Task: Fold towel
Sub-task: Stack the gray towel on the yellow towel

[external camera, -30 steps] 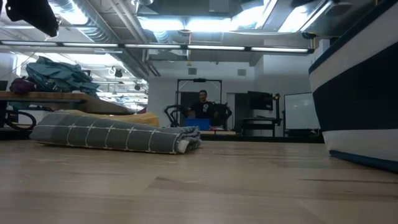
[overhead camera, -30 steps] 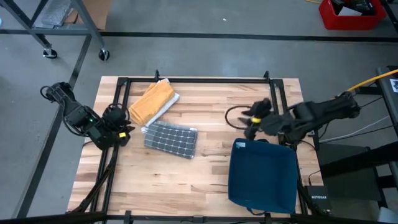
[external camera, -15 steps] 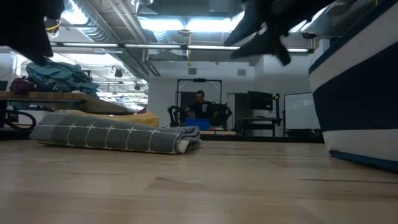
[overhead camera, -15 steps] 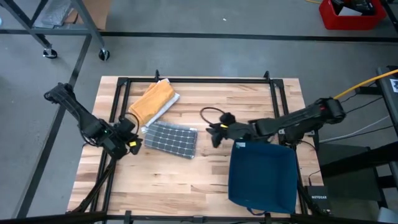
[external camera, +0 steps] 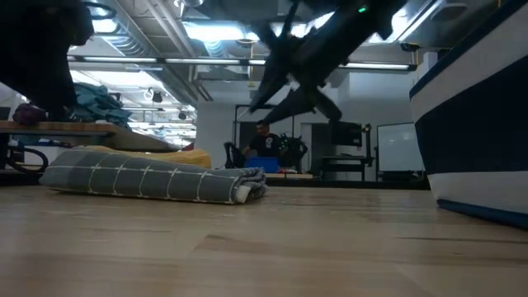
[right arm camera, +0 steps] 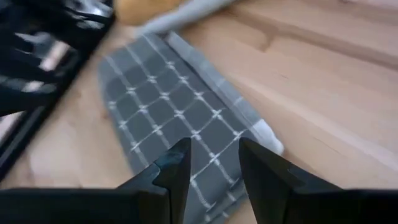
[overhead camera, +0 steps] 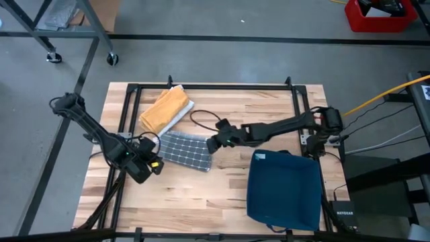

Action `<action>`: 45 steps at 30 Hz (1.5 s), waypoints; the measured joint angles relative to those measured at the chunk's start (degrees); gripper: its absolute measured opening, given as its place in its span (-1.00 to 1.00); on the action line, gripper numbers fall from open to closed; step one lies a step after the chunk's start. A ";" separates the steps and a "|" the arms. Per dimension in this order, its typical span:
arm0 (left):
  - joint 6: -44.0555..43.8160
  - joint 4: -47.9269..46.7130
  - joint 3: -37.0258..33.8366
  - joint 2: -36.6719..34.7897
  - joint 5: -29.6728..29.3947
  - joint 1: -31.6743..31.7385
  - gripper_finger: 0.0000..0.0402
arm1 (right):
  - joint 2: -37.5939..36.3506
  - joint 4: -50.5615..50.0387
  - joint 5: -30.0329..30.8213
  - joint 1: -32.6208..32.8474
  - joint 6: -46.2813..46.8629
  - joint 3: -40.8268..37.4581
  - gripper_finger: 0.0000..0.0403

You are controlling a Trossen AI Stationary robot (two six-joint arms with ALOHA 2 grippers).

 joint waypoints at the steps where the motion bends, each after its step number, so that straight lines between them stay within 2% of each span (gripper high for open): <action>1: -1.17 0.01 0.00 0.72 -0.04 0.00 -0.25 | 1.10 -1.82 -1.04 -0.62 0.77 1.63 -0.31; 7: -6.06 -0.02 0.00 2.44 0.66 -0.02 -0.25 | 6.39 -10.93 -4.28 -3.03 1.25 9.27 -0.31; 15: -9.69 1.91 0.00 2.44 7.18 -1.24 -0.25 | 10.02 -17.63 -6.08 -5.46 3.91 14.11 -0.31; 21: -11.89 4.31 0.02 3.67 7.61 -1.79 -0.25 | 12.26 -17.69 -7.20 -5.77 4.51 14.15 -0.31; 31: -16.65 8.35 0.02 12.53 7.59 -1.60 -0.25 | 14.92 -16.49 -7.71 -5.77 4.03 14.15 -0.31; 45: -17.48 7.66 0.02 21.33 6.87 3.64 -0.25 | 16.27 -15.99 -17.24 -2.80 3.98 14.13 -0.31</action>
